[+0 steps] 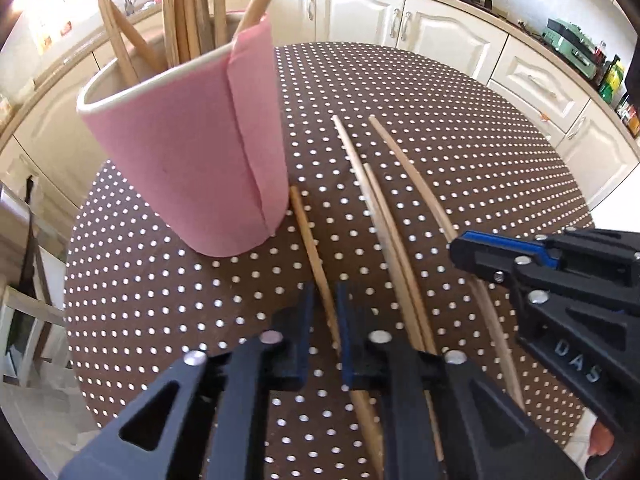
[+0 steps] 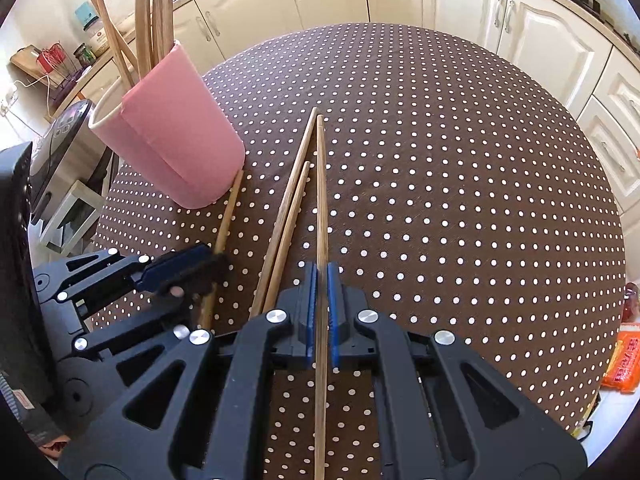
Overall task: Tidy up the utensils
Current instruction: 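Lift both held chopsticks upright and carry them over the pink cup, then lower both held chopsticks into the mouth of the pink cup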
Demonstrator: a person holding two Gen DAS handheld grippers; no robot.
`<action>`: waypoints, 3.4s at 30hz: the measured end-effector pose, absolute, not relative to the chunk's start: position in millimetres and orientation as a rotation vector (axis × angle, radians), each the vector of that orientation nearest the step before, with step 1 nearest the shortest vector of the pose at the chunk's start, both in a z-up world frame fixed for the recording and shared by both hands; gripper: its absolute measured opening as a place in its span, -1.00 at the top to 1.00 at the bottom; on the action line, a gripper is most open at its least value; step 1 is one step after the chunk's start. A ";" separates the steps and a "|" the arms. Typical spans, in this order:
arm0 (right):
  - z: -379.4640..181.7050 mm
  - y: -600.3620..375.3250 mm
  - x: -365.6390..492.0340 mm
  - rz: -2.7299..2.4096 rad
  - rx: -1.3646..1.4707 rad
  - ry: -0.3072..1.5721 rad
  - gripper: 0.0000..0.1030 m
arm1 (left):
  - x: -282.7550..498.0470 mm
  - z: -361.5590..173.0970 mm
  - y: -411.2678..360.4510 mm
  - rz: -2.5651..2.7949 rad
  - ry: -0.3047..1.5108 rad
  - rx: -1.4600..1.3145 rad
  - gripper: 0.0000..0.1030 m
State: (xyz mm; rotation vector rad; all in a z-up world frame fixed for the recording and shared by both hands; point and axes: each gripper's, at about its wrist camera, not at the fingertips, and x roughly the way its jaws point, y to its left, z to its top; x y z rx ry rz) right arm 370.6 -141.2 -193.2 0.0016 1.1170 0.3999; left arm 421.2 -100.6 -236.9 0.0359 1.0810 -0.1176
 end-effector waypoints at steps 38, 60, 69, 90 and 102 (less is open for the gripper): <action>-37.5 -163.8 293.0 0.522 0.154 0.532 0.88 | 330.1 -117.1 -6.4 -0.339 0.271 -0.224 0.91; 5.5 -115.0 332.3 0.575 0.101 0.388 0.88 | 375.5 -56.4 30.1 -0.132 -0.068 -0.244 0.91; -9.7 -110.4 351.3 0.580 0.108 0.430 0.88 | 389.1 -74.7 29.6 -0.097 -0.053 -0.243 0.90; -33.0 -101.9 350.9 0.593 0.106 0.506 0.88 | 370.4 -95.0 31.3 -0.133 0.047 -0.211 0.50; -42.6 -93.4 348.9 0.581 0.100 0.527 0.88 | 358.0 -98.0 35.0 -0.032 0.139 -0.134 0.22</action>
